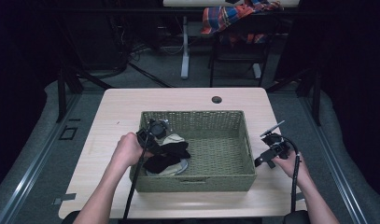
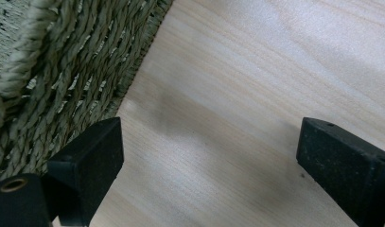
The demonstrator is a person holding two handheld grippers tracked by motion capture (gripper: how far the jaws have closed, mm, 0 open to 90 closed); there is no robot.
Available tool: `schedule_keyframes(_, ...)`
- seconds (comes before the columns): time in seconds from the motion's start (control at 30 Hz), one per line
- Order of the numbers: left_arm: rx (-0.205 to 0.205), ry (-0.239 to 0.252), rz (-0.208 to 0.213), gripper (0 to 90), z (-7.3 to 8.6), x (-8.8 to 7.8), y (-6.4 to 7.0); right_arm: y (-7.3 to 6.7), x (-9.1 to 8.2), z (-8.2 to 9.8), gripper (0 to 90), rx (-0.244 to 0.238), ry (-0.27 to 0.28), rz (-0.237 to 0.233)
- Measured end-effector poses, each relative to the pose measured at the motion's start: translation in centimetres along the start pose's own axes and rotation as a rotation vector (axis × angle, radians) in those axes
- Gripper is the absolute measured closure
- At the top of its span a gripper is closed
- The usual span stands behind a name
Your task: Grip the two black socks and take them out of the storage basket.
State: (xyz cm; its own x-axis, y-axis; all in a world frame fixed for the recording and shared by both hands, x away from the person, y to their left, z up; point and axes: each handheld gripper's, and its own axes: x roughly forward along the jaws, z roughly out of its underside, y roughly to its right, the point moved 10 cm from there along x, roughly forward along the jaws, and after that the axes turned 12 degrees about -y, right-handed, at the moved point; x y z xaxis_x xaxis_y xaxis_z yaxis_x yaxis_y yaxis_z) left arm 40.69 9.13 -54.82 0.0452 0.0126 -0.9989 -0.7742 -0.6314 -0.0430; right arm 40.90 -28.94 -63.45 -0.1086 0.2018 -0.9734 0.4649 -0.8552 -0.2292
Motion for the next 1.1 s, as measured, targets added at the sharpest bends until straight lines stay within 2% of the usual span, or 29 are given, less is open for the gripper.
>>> schedule_keyframes(0.1,-0.001,0.019,-0.001,77.1,0.0,-0.9,0.0,0.0,0.0,0.0,8.2,0.0,0.003,-0.001)
schedule_keyframes(0.13,-0.001,0.028,-0.006,77.1,0.0,-1.1,0.0,-0.1,0.1,-0.2,8.2,0.013,0.021,-0.005)
schedule_keyframes(0.2,0.001,0.037,-0.006,77.0,-0.2,-1.6,0.0,0.0,0.0,0.0,8.2,0.0,0.004,0.001)
schedule_keyframes(0.27,0.005,0.039,-0.009,77.0,-0.3,-2.0,-0.1,-0.2,0.0,0.0,8.2,-0.004,0.004,-0.015)
schedule_keyframes(0.3,0.006,0.039,-0.011,77.0,-0.3,-2.2,-0.1,-0.3,0.1,-0.2,8.2,0.02,0.033,-0.022)
schedule_keyframes(0.4,0.007,0.046,-0.007,77.0,-0.5,-2.7,-0.2,-0.1,0.1,-0.2,8.2,0.017,0.025,-0.006)
schedule_keyframes(0.63,0.009,0.059,0.004,77.0,-0.5,-4.0,-0.7,-0.3,0.1,-0.2,8.2,0.017,0.031,-0.015)
schedule_keyframes(0.83,0.011,0.07,-0.006,76.9,-0.4,-5.0,-1.1,-0.4,0.1,-0.2,8.2,0.019,0.034,-0.021)
schedule_keyframes(0.93,0.003,0.081,-0.02,76.8,-0.3,-5.6,-1.5,-0.3,0.1,-0.2,8.2,0.02,0.031,-0.022)
schedule_keyframes(0.97,-0.002,0.085,-0.021,76.8,-0.2,-5.8,-1.6,-0.1,0.1,-0.1,8.2,0.007,0.011,-0.003)
schedule_keyframes(1.0,-0.007,0.085,-0.019,76.8,-0.2,-5.9,-1.7,-0.2,0.0,0.0,8.2,-0.005,0.001,-0.016)
schedule_keyframes(1.1,-0.024,0.1,-0.026,76.6,0.0,-6.3,-2.1,-0.2,0.0,0.0,8.2,0.001,0.006,-0.017)
